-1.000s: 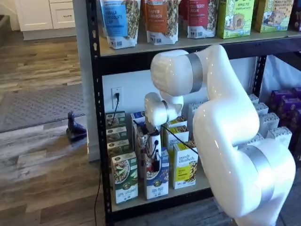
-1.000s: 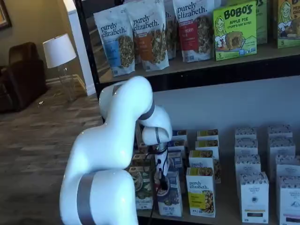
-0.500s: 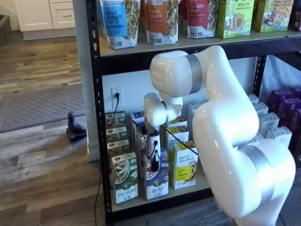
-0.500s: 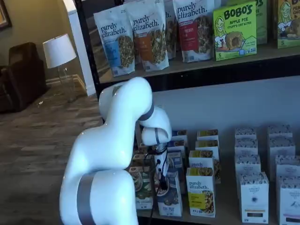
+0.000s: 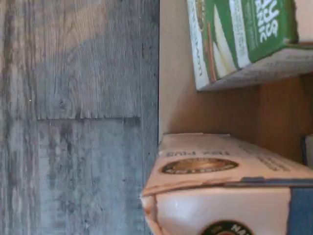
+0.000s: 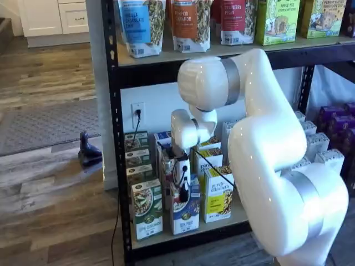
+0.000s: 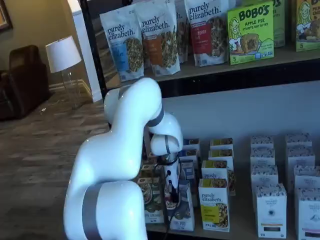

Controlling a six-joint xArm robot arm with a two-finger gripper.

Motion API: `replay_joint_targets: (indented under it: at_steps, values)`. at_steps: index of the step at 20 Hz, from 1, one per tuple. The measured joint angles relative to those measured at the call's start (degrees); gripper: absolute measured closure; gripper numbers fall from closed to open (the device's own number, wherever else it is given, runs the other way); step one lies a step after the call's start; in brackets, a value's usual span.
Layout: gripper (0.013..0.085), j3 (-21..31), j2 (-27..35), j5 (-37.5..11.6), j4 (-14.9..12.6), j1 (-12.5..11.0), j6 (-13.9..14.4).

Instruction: Pick up the blue and white box that is on the bottom shelf, the second box from the left

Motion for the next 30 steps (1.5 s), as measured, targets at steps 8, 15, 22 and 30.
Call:
replay_joint_targets:
  at_steps: [8, 15, 22, 30]
  values:
    - [0.0530, 7.8, -5.5, -1.8, -2.3, 0.4, 2.4]
    - [0.0530, 16.6, -11.7, -3.8, -4.9, 1.4, 5.8]
    - [0.0530, 28.1, -20.7, -8.4, -7.2, 1.9, 8.5]
    - [0.0530, 35.8, -29.5, -6.4, -5.1, 1.4, 6.1]
